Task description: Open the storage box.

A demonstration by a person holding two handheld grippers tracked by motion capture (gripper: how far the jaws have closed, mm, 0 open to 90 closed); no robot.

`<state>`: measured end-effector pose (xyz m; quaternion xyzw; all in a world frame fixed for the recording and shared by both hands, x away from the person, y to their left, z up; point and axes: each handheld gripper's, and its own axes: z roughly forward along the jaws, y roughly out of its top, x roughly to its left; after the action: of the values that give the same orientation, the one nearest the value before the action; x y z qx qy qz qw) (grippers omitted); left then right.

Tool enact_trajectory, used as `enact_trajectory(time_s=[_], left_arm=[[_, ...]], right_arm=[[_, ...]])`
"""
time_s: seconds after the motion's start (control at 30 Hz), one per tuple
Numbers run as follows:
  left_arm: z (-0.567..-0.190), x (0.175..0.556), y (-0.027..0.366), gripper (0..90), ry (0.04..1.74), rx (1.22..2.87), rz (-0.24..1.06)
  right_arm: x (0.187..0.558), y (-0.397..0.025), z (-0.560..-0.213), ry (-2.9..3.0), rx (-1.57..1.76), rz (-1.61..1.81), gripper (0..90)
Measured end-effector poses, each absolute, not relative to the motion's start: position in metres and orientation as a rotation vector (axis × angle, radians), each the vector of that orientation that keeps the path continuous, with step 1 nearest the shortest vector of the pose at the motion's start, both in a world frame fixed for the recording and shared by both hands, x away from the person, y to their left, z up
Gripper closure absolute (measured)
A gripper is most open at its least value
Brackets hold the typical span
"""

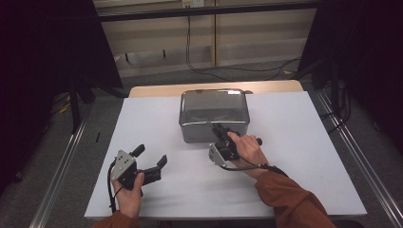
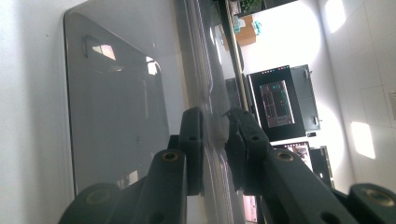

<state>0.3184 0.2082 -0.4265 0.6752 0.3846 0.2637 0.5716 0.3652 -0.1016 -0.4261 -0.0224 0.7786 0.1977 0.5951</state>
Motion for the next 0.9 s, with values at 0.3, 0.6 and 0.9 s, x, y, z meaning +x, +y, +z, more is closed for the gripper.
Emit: enact_trajectory(time_s=[0.3, 0.6, 0.9], left_arm=[[-0.425, 0.326, 0.198, 4.9, 0.852, 1.604, 0.582], [-0.422, 0.334, 0.194, 2.9, 0.839, 1.594, 0.599], [-0.42, 0.342, 0.178, 2.6, 0.778, 1.638, 0.548]], right_arm=[[0.365, -0.102, -0.425, 1.81, -0.043, 0.462, 76.1], [0.365, -0.102, -0.424, 1.805, -0.045, 0.464, 76.4], [0.366, -0.102, -0.42, 1.793, -0.044, 0.467, 77.2]])
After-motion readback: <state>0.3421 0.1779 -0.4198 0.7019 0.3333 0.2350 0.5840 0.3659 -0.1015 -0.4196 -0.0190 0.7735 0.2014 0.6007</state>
